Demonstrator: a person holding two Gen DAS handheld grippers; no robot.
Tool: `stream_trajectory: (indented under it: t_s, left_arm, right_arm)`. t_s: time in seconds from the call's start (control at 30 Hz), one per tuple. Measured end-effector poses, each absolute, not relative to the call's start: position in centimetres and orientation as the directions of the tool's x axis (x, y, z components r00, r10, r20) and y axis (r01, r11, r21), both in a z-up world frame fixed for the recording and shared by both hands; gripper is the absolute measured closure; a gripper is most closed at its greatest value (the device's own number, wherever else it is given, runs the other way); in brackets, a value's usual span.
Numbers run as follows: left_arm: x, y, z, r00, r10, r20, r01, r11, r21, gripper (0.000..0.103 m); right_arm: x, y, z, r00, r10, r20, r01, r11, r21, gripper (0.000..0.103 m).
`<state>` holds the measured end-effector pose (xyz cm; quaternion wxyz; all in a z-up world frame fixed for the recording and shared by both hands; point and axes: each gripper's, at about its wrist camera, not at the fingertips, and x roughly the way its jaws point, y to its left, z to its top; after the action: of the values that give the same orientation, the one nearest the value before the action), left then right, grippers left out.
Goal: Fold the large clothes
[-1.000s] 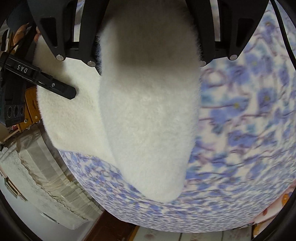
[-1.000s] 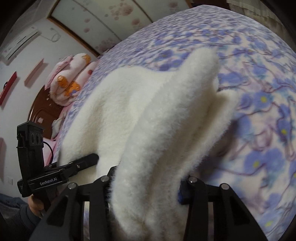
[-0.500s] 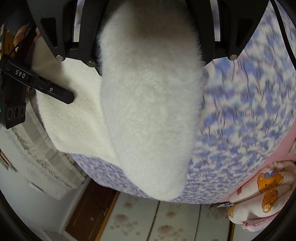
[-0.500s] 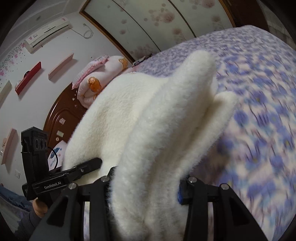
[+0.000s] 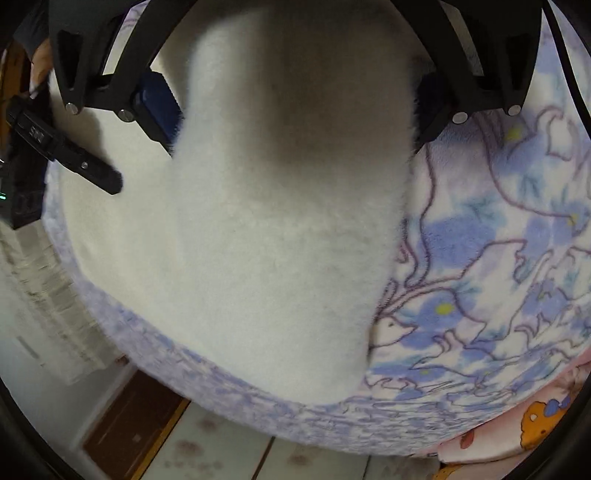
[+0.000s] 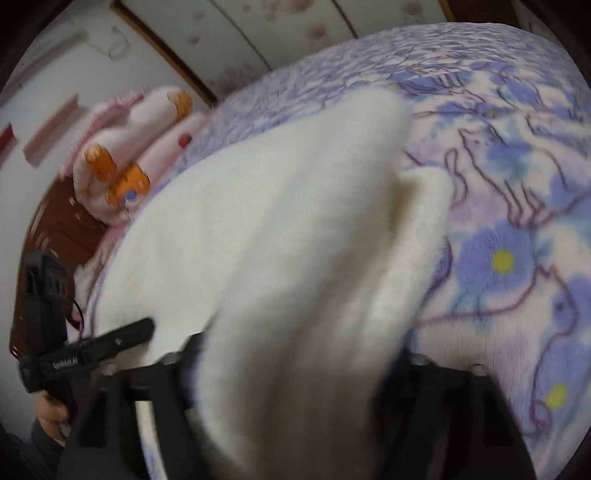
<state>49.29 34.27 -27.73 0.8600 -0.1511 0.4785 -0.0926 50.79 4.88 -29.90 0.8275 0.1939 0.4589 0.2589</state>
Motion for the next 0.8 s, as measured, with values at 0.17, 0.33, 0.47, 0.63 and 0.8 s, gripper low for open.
stream_trajectory:
  t_s: [0.17,0.33,0.47,0.63,0.8]
  left_arm:
    - [48.5,35.1,-27.8,0.533,-0.336,-0.777,0.005,0.919,-0.394,0.0]
    - [48.0,35.1,-26.4,0.539,-0.222,-0.813,-0.055,0.953,-0.297,0.0]
    - [45.4,34.2,-22.6,0.59,-0.063,-0.805,-0.118,0.98,-0.163,0.003]
    - [43.0,34.5,-19.7,0.61,-0.075,-0.789,-0.152,0.966,-0.209,0.052]
    - [40.8,31.5,-19.9,0.579,-0.095,-0.81,-0.092,0.979,-0.181,0.069]
  right_arm:
    - [50.5,5.3,-28.9,0.422,0.588,-0.69,-0.281,0.808,0.517,0.023]
    - [49.9,4.7,-25.9,0.384,0.502,-0.775,-0.258,0.864,0.432,0.023]
    - [47.1,4.2,-21.8,0.465,0.386,-0.797,-0.253,0.92,0.299,0.023]
    - [42.9,4.6,-17.2,0.535,0.427,-0.729,-0.326,0.9,0.288,0.023]
    - [40.7,7.8,-16.2,0.528,0.465,-0.71,-0.408,0.873,0.269,0.054]
